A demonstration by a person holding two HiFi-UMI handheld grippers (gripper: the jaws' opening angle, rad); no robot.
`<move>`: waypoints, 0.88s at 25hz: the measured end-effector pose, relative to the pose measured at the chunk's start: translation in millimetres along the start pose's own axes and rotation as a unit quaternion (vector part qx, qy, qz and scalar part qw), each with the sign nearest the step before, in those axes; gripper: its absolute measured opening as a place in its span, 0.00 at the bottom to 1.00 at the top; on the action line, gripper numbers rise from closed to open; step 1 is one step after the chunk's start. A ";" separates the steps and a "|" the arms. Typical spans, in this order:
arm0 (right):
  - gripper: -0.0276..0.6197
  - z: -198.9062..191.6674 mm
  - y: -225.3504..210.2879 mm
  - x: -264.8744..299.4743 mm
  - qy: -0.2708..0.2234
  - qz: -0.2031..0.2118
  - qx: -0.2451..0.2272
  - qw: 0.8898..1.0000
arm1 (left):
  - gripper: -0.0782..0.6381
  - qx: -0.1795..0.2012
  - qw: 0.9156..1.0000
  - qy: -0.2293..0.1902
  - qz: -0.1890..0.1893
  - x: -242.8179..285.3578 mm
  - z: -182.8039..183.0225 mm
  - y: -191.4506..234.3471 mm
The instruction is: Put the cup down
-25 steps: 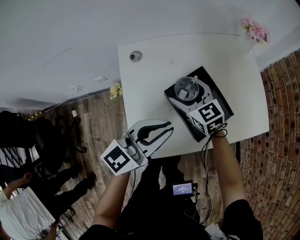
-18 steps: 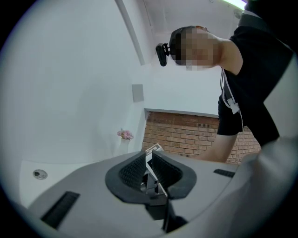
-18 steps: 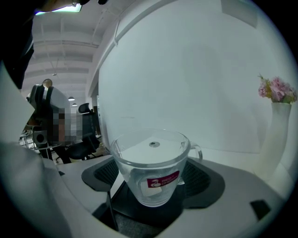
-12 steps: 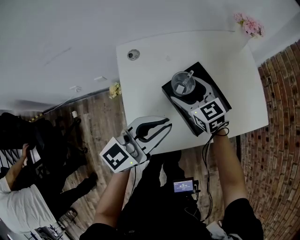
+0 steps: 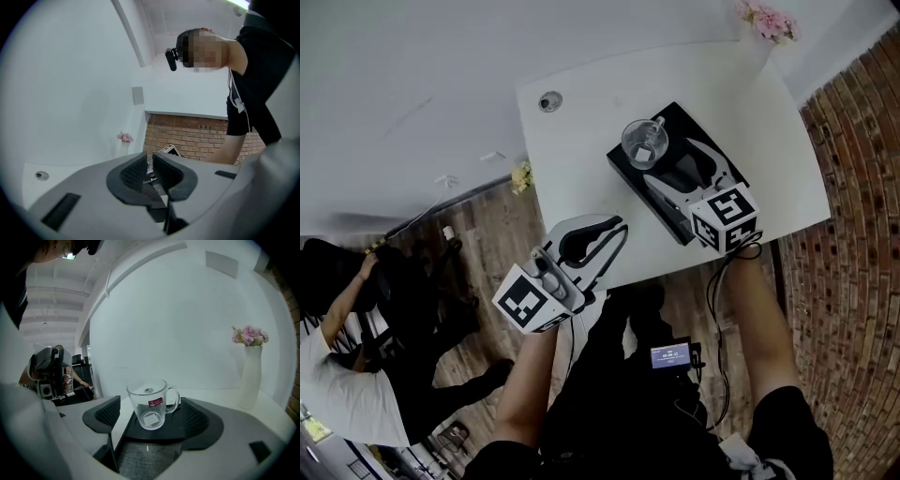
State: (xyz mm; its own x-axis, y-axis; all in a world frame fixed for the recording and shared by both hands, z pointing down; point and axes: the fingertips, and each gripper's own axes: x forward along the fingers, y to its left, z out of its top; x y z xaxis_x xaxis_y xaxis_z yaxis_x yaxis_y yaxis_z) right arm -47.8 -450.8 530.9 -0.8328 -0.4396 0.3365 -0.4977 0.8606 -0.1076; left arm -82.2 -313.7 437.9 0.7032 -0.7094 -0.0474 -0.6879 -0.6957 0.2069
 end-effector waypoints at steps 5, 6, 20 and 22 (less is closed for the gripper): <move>0.67 9.5 3.9 -21.9 -0.021 -0.001 0.028 0.999 | 0.17 0.005 1.000 0.005 0.001 -2.8 1.3 -8.4; 0.67 10.3 6.2 -26.7 -0.024 0.001 0.035 0.999 | 0.17 0.005 1.000 0.007 0.002 -3.1 1.1 -10.5; 0.56 36.1 48.9 -101.6 -0.068 -0.004 0.027 0.997 | 0.16 0.024 0.999 0.029 -0.010 4.2 11.9 -42.2; 0.55 39.0 56.7 -113.1 -0.071 -0.006 0.031 0.997 | 0.16 0.022 0.999 0.033 -0.011 3.1 13.4 -48.6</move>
State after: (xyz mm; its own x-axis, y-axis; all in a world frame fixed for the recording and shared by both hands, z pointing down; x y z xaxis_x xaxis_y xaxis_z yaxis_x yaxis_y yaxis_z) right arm 8.8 -362.3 450.3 -0.8506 -0.4854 0.2022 -0.5180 0.8396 -0.1635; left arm -49.0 -283.7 414.6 0.7268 -0.6867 0.0127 -0.6792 -0.7158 0.1623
